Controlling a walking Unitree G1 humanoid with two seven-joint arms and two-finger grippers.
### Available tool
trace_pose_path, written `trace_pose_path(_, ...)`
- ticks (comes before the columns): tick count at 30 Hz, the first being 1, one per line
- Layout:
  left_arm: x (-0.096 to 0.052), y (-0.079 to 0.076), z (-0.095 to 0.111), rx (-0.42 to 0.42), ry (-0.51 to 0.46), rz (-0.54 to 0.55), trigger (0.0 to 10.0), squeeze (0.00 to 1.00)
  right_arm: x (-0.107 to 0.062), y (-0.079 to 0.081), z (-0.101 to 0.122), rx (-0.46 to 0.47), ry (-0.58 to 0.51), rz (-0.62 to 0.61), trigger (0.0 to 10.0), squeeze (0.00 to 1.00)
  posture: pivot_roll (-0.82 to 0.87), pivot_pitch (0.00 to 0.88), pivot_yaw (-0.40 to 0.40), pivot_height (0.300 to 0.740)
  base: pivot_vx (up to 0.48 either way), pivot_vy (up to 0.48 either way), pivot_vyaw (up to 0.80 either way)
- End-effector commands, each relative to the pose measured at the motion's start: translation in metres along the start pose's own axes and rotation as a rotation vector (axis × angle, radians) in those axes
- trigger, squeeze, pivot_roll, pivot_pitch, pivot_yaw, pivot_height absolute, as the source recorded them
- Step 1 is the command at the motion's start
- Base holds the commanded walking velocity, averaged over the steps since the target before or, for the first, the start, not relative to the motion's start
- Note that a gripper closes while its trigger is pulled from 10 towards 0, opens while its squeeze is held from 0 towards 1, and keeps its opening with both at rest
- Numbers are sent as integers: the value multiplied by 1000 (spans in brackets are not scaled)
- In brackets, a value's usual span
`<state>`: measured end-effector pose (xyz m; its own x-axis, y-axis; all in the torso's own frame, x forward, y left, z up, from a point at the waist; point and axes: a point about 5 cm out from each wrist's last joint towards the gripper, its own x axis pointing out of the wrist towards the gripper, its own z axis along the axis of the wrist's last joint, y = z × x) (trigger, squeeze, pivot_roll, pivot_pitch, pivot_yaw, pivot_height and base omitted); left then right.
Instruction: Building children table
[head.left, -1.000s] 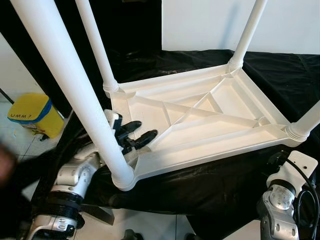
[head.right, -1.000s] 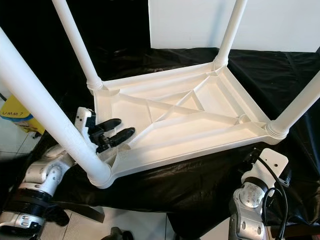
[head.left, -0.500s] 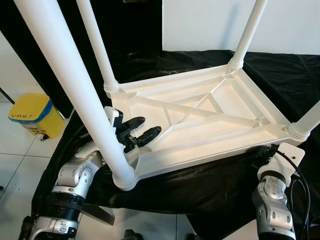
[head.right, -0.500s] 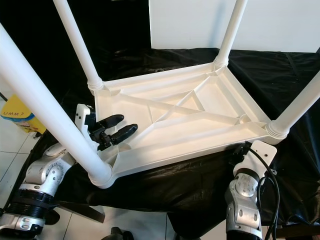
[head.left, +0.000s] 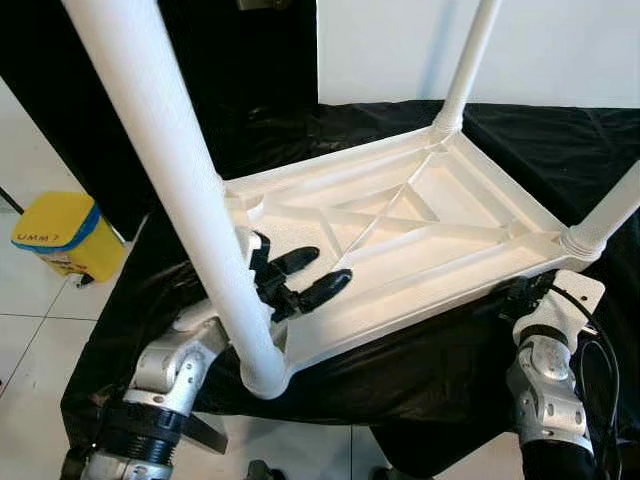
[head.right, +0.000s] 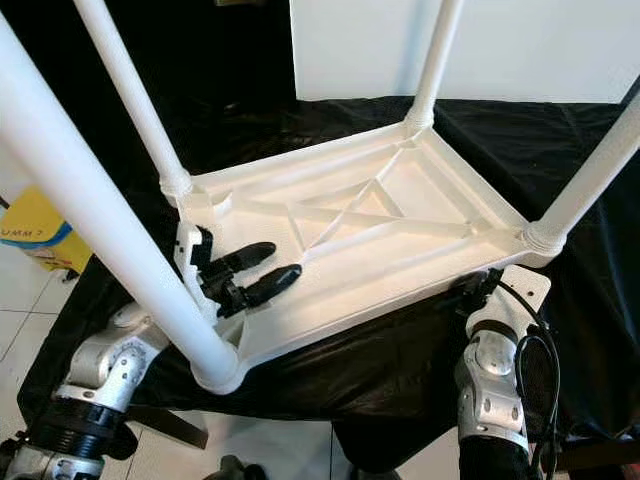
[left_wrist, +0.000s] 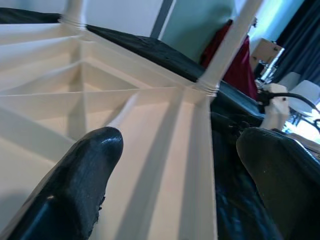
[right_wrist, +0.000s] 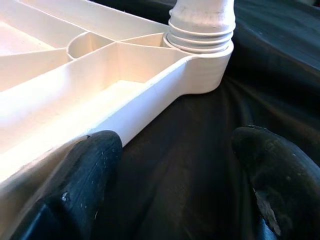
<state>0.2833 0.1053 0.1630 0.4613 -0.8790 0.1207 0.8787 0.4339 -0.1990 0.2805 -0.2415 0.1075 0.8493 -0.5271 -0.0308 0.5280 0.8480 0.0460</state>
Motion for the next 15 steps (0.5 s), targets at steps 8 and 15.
trace_pose_path(8, 7, -14, -5, -19, 5, -94, 10000, 0, 3, 12, 2, 25, -20, 65, 10000, 0, -112, 112, 17, 740, 0, 0, 0)
trace_pose_path(15, 7, -12, -3, -19, 3, -84, 10000, 0, 4, 7, 0, 22, -24, 58, 10000, 0, -118, 120, 15, 740, 0, 0, 0)
